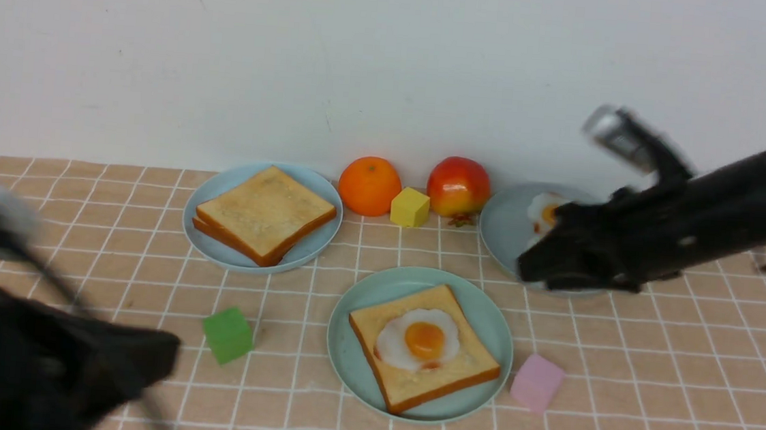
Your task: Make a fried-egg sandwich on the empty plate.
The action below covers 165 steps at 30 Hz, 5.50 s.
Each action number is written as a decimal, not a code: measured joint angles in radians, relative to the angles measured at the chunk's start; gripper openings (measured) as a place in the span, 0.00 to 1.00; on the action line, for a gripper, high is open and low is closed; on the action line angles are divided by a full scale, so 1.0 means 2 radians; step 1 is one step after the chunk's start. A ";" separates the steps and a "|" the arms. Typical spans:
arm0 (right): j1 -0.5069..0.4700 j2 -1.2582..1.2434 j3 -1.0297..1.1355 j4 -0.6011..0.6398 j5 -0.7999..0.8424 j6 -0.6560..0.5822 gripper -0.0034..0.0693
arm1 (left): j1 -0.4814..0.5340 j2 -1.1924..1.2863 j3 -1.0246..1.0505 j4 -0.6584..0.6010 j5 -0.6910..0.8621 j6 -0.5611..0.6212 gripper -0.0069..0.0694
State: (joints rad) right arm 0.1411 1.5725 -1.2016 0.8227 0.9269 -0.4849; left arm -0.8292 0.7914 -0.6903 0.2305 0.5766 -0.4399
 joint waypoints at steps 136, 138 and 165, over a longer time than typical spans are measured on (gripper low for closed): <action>0.035 -0.589 0.101 -0.307 0.168 0.228 0.11 | 0.013 0.031 -0.113 -0.234 -0.109 0.305 0.07; 0.035 -0.634 0.123 -0.328 0.160 0.248 0.11 | 0.013 -0.060 -0.011 -0.245 -0.166 0.305 0.07; 0.035 -0.776 0.482 -0.369 -0.212 0.363 0.13 | 0.013 -0.353 0.307 -0.279 -0.339 0.305 0.07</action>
State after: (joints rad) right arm 0.2102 0.0210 -0.2369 0.0847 0.5032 0.2417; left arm -0.8029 0.0859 -0.0766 -0.3266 -0.1018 0.1693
